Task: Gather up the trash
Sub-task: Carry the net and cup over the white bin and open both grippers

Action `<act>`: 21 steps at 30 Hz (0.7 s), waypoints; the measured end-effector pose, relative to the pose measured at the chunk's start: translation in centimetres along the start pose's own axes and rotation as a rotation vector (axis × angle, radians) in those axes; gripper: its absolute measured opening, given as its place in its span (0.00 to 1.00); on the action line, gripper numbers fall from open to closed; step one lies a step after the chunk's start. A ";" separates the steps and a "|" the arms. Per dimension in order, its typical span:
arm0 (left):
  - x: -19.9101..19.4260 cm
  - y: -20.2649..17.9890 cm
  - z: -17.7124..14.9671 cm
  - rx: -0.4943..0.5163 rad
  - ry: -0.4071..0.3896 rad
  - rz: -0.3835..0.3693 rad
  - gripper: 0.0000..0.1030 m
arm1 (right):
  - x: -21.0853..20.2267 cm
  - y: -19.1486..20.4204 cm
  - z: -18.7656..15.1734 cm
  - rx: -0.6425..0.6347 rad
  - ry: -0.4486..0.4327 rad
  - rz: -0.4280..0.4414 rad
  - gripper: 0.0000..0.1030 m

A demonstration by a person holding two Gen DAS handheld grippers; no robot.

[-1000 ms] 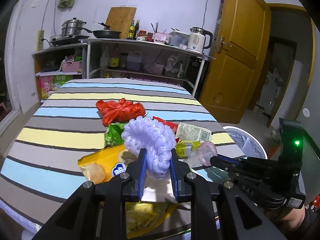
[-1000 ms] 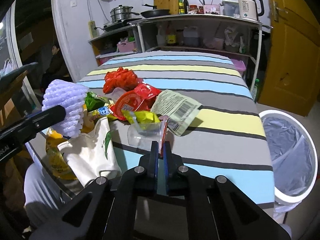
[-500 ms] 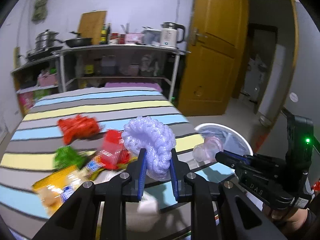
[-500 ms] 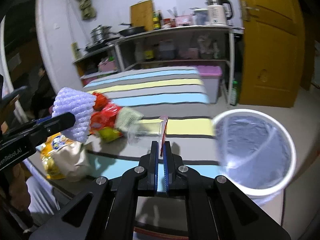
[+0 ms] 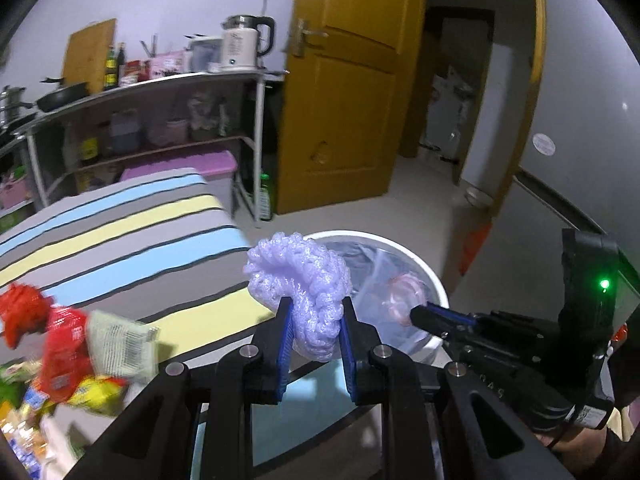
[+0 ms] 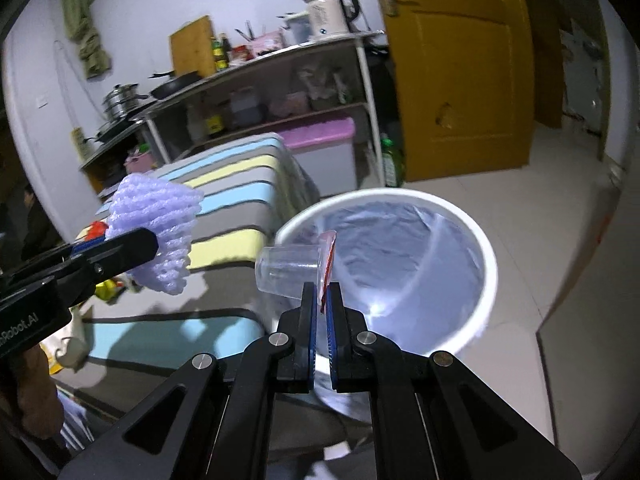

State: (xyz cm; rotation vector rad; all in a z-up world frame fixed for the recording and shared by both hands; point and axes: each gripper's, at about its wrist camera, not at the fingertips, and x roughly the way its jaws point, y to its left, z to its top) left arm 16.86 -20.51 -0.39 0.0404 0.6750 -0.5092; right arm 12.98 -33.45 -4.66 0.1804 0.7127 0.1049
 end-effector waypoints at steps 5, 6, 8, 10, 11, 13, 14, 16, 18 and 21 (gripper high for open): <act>3.1 -1.5 0.4 0.014 0.039 -0.037 0.24 | 1.0 -2.1 -0.1 0.037 0.023 -0.023 0.05; 3.6 -1.3 0.4 0.018 0.046 -0.042 0.24 | 1.2 -2.5 -0.2 0.043 0.030 -0.027 0.05; 4.5 -1.4 0.3 0.017 0.058 -0.051 0.24 | 1.8 -3.2 -0.4 0.063 0.050 -0.042 0.05; 5.4 -1.4 0.1 0.014 0.071 -0.051 0.27 | 2.3 -3.6 -0.6 0.076 0.069 -0.053 0.05; 5.5 -1.4 -0.1 0.012 0.076 -0.050 0.28 | 2.5 -3.8 -0.7 0.079 0.075 -0.060 0.05; 6.0 -1.1 -0.2 0.003 0.085 -0.059 0.31 | 2.8 -3.9 -0.9 0.079 0.081 -0.062 0.12; 6.3 -1.0 -0.2 0.001 0.086 -0.060 0.34 | 2.8 -3.8 -0.9 0.078 0.081 -0.060 0.20; 6.3 -0.8 -0.2 -0.003 0.082 -0.068 0.37 | 2.7 -3.8 -0.8 0.075 0.074 -0.056 0.28; 6.3 -0.8 -0.2 -0.008 0.078 -0.066 0.39 | 2.6 -3.6 -0.7 0.067 0.066 -0.053 0.29; 6.2 -0.4 -0.1 -0.021 0.075 -0.076 0.40 | 2.2 -3.4 -0.6 0.065 0.057 -0.057 0.29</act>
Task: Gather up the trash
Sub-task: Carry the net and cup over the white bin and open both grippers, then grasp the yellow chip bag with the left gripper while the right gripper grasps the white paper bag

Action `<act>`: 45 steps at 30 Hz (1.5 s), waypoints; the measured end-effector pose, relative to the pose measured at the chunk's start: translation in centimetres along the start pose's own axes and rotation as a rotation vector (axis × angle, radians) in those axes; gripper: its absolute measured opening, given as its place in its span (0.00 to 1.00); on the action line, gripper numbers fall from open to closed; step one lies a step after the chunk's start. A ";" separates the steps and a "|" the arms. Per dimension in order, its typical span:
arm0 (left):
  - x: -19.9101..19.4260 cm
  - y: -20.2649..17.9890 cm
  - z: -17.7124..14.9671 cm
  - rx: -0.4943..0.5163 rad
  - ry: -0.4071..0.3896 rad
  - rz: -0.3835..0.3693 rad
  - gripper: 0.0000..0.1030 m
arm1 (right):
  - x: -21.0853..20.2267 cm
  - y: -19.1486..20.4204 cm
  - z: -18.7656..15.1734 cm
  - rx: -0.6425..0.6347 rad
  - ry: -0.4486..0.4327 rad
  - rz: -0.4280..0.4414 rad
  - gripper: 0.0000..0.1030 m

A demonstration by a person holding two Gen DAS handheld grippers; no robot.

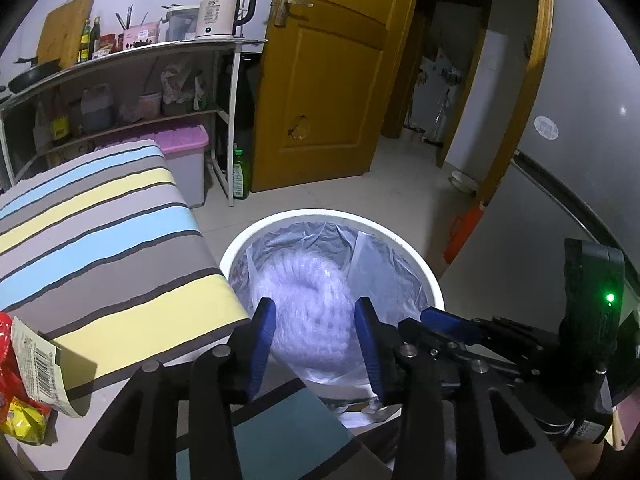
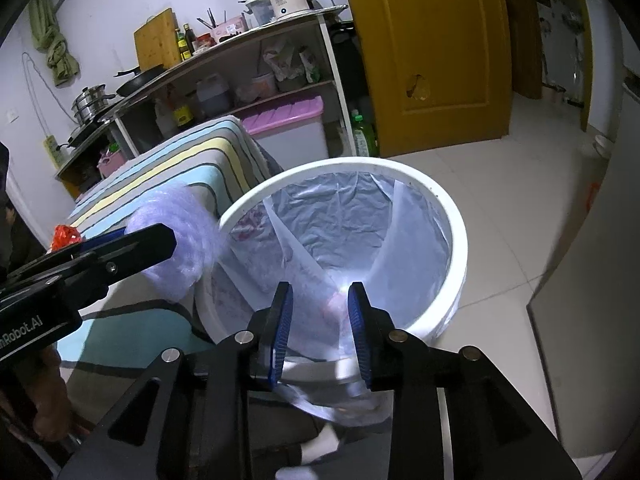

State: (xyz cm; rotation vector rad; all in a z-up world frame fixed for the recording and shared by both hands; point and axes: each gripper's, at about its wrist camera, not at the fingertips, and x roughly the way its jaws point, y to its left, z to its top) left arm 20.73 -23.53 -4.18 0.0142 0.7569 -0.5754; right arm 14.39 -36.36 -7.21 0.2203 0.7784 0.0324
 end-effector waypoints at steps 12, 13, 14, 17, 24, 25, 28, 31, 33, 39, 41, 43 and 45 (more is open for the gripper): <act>-4.2 0.7 -0.6 -0.014 -0.076 0.026 0.43 | -2.6 1.7 0.0 -0.034 -0.041 -0.008 0.29; -4.8 0.8 -0.7 -0.013 -0.084 0.036 0.43 | -2.9 2.0 0.0 -0.041 -0.045 -0.003 0.29; -5.2 0.8 -0.8 -0.014 -0.088 0.042 0.43 | -3.2 2.5 -0.1 -0.050 -0.053 0.006 0.29; -7.3 1.3 -1.5 -0.025 -0.114 0.065 0.43 | -4.1 4.1 -0.1 -0.085 -0.070 0.032 0.29; -12.4 3.3 -3.3 -0.052 -0.175 0.134 0.43 | -5.9 8.8 -0.9 -0.180 -0.099 0.121 0.29; -13.3 3.7 -3.7 -0.058 -0.184 0.150 0.43 | -6.1 9.6 -1.1 -0.195 -0.100 0.139 0.29; -15.4 4.7 -4.9 -0.077 -0.201 0.185 0.43 | -6.4 11.7 -1.7 -0.233 -0.098 0.184 0.29; -17.4 6.0 -6.1 -0.103 -0.218 0.227 0.43 | -6.5 13.9 -2.3 -0.264 -0.088 0.240 0.29; -18.5 6.9 -6.7 -0.121 -0.226 0.250 0.43 | -6.3 15.1 -2.5 -0.284 -0.078 0.269 0.29; -22.0 9.9 -9.4 -0.179 -0.244 0.345 0.43 | -6.0 19.0 -3.6 -0.363 -0.054 0.354 0.35; -23.0 10.8 -10.1 -0.198 -0.249 0.373 0.43 | -5.8 20.2 -4.0 -0.386 -0.045 0.375 0.35; -23.6 11.5 -10.5 -0.212 -0.251 0.398 0.43 | -5.6 21.2 -4.3 -0.404 -0.035 0.392 0.36; -24.3 12.4 -11.2 -0.225 -0.250 0.436 0.43 | -5.2 22.1 -4.5 -0.426 -0.021 0.413 0.36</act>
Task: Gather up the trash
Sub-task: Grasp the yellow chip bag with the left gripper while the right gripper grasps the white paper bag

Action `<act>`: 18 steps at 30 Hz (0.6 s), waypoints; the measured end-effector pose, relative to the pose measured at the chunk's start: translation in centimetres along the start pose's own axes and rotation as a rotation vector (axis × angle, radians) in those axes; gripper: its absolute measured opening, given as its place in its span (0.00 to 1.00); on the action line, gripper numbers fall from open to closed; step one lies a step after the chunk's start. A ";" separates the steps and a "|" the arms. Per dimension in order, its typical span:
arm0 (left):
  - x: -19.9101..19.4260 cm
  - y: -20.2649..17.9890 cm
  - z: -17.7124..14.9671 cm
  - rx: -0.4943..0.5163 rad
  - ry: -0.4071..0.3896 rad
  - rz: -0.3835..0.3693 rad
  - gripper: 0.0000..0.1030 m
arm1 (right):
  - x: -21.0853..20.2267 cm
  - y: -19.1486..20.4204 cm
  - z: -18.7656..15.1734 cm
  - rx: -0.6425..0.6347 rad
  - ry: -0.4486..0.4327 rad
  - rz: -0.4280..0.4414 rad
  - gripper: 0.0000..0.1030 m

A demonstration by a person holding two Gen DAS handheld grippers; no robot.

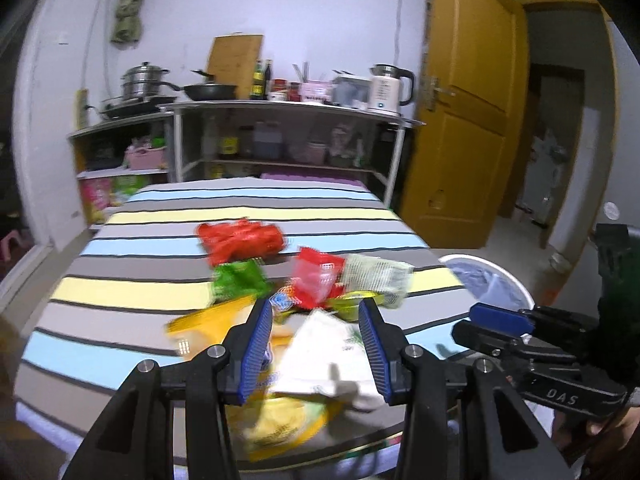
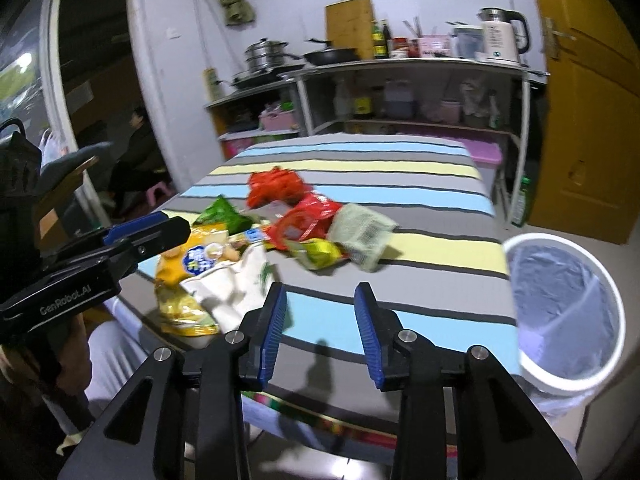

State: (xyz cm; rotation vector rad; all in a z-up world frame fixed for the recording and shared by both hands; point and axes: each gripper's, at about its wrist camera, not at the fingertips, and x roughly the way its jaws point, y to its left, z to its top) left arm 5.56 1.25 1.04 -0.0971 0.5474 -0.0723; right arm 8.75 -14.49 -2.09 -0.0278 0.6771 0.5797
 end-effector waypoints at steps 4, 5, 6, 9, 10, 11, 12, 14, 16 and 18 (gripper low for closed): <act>-0.2 2.2 -0.9 -0.030 0.016 0.044 0.43 | 1.4 1.0 0.2 -0.026 0.022 0.034 0.38; -0.1 2.5 -0.9 -0.036 0.019 0.052 0.43 | 1.8 1.2 0.3 -0.031 0.032 0.043 0.38; -0.1 2.9 -1.1 -0.043 0.022 0.060 0.43 | 2.3 1.4 0.3 -0.034 0.042 0.052 0.38; 0.3 4.2 -1.5 -0.065 0.038 0.082 0.43 | 3.5 1.8 0.5 -0.042 0.068 0.071 0.38; 0.4 4.5 -1.6 -0.070 0.043 0.086 0.43 | 3.8 1.9 0.5 -0.044 0.076 0.077 0.38; 0.6 4.8 -1.8 -0.077 0.050 0.090 0.43 | 4.3 2.0 0.6 -0.046 0.084 0.083 0.38; 0.9 5.2 -1.9 -0.085 0.060 0.094 0.43 | 4.8 2.2 0.6 -0.050 0.092 0.090 0.38; 1.4 5.9 -2.2 -0.100 0.076 0.099 0.43 | 5.7 2.3 0.8 -0.058 0.111 0.098 0.38; 1.9 6.4 -2.6 -0.120 0.097 0.100 0.43 | 6.6 2.6 0.9 -0.067 0.135 0.101 0.38; 2.5 6.8 -3.0 -0.138 0.118 0.093 0.43 | 7.5 2.8 1.0 -0.071 0.159 0.109 0.38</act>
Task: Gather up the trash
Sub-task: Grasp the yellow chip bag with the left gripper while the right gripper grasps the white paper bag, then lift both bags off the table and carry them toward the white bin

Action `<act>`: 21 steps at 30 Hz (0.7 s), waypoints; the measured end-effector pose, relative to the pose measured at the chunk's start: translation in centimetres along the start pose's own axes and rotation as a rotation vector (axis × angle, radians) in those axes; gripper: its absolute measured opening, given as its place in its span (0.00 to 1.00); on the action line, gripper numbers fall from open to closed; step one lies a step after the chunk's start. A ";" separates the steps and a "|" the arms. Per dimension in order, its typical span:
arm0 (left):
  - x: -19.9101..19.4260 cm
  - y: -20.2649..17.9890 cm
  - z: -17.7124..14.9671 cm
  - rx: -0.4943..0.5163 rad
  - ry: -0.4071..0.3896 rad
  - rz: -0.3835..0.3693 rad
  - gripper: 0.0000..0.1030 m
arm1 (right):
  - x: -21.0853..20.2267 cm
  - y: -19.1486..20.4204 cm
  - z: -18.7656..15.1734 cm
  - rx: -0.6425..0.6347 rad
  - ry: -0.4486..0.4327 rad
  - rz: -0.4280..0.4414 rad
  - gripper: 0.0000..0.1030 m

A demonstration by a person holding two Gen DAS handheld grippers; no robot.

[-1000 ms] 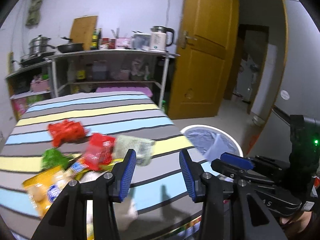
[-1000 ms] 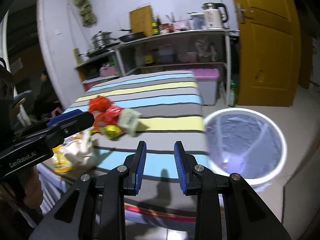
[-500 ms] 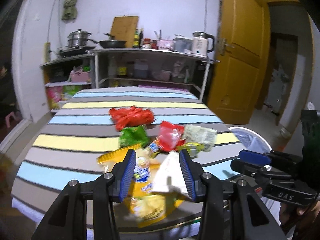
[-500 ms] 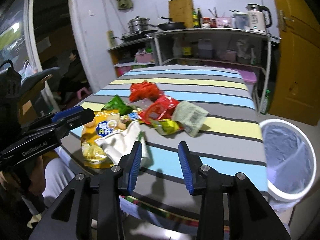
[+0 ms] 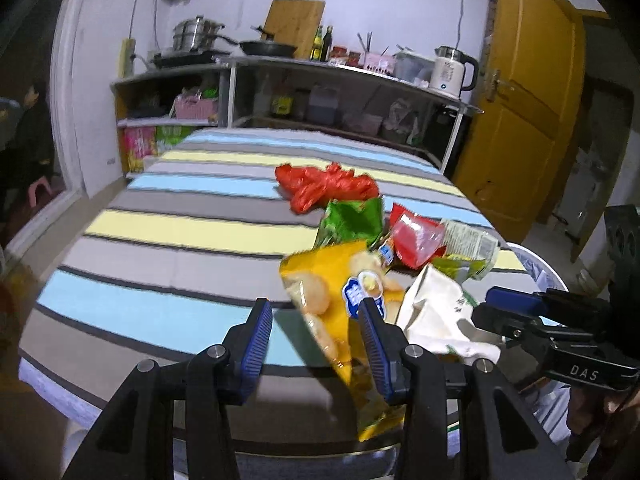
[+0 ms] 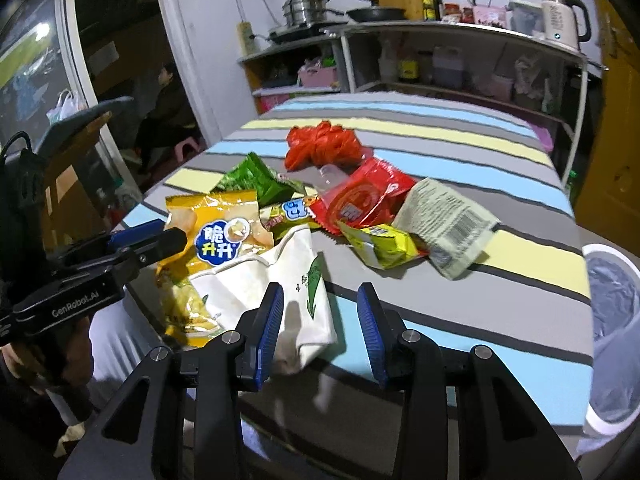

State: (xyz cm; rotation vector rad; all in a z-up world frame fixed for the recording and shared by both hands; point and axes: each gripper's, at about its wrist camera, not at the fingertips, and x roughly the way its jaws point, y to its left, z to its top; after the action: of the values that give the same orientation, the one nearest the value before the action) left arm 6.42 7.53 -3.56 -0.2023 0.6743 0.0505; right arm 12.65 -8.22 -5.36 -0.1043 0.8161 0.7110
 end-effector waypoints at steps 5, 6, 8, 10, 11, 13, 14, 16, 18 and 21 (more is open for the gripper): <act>1.0 0.3 -0.2 -0.034 0.034 -0.043 0.43 | 1.4 0.0 0.2 -0.003 0.037 0.025 0.38; 1.1 0.2 -0.3 -0.037 0.037 -0.046 0.43 | 1.6 0.0 0.2 -0.006 0.041 0.022 0.38; 1.2 0.0 -0.4 -0.039 0.036 -0.047 0.35 | 1.8 0.1 0.0 -0.016 0.046 0.026 0.22; 1.3 -0.2 -0.4 -0.039 0.038 -0.038 0.27 | 1.6 0.2 0.0 -0.021 0.041 0.022 0.21; 1.4 -0.1 -0.3 -0.044 0.036 -0.037 0.24 | 1.6 0.2 0.0 -0.023 0.041 0.019 0.21; 1.3 -0.1 -0.2 -0.051 0.032 -0.035 0.17 | 1.5 0.2 -0.1 -0.026 0.037 0.011 0.21; 1.2 0.0 -0.1 -0.053 0.029 -0.035 0.15 | 1.3 0.1 -0.2 -0.023 0.034 0.007 0.20; 0.9 0.0 0.0 -0.058 0.021 -0.037 0.13 | 1.0 0.0 -0.3 -0.019 0.027 0.001 0.20; 0.4 -0.2 0.2 -0.050 0.008 -0.033 0.11 | 0.4 -0.3 -0.4 -0.014 0.015 -0.008 0.20; -0.4 -0.6 0.4 -0.037 -0.014 -0.037 0.07 | -0.3 -0.5 -0.5 -0.007 -0.001 -0.019 0.20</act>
State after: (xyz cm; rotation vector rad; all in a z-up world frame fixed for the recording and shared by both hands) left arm 6.44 7.00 -2.92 -0.2499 0.6560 0.0294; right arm 12.46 -8.98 -5.60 -0.1176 0.8109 0.6958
